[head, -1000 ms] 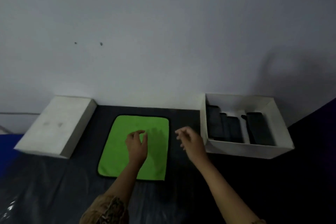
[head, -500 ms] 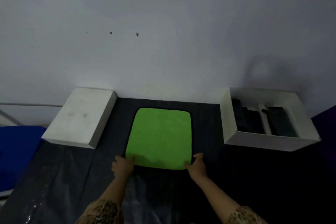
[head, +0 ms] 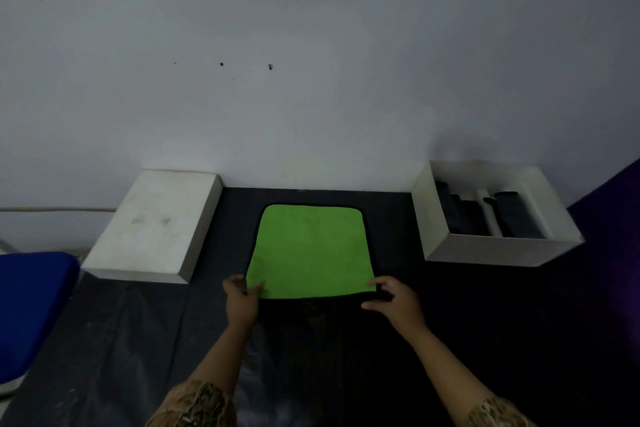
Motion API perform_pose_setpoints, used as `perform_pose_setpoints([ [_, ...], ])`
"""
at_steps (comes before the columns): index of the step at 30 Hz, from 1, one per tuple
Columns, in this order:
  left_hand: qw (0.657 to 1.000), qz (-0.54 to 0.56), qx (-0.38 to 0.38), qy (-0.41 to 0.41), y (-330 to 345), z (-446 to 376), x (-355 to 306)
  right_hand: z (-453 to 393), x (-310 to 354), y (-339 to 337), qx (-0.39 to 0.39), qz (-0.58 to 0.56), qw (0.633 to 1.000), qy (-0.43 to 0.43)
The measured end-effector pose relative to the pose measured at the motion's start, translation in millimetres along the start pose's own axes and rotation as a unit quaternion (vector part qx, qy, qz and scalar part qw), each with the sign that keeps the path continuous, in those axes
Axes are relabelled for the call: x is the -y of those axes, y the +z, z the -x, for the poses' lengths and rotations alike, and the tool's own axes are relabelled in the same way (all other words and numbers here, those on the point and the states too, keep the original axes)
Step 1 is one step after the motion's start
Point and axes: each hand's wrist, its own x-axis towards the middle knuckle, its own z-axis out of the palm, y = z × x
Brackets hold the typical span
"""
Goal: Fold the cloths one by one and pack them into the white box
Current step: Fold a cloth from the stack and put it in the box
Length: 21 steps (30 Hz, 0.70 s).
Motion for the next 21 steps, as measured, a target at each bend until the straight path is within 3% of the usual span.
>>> perform_pose_setpoints([
  [3,0.998,0.025,0.032,0.049,-7,12,4,8,-4,-11,-0.019,0.009,1.000,-0.007],
  [6,0.995,0.047,0.090,0.024,-12,31,13,20,-13,-25,0.016,0.026,0.999,0.010],
  [10,0.976,-0.059,0.208,-0.030,-25,68,39,38,-44,-50,0.005,0.100,0.994,-0.033],
  [12,0.964,-0.147,0.221,-0.019,-29,89,54,51,-57,-65,0.022,0.118,0.992,-0.042],
  [16,0.936,-0.290,0.195,0.038,-27,129,63,73,-75,-96,0.163,0.147,0.976,0.004],
  [19,0.886,-0.383,0.260,-0.004,-25,153,61,85,-87,-113,0.277,0.249,0.922,0.105],
  [21,0.859,-0.415,0.297,-0.034,-22,163,59,92,-93,-121,0.312,0.303,0.886,0.164],
])
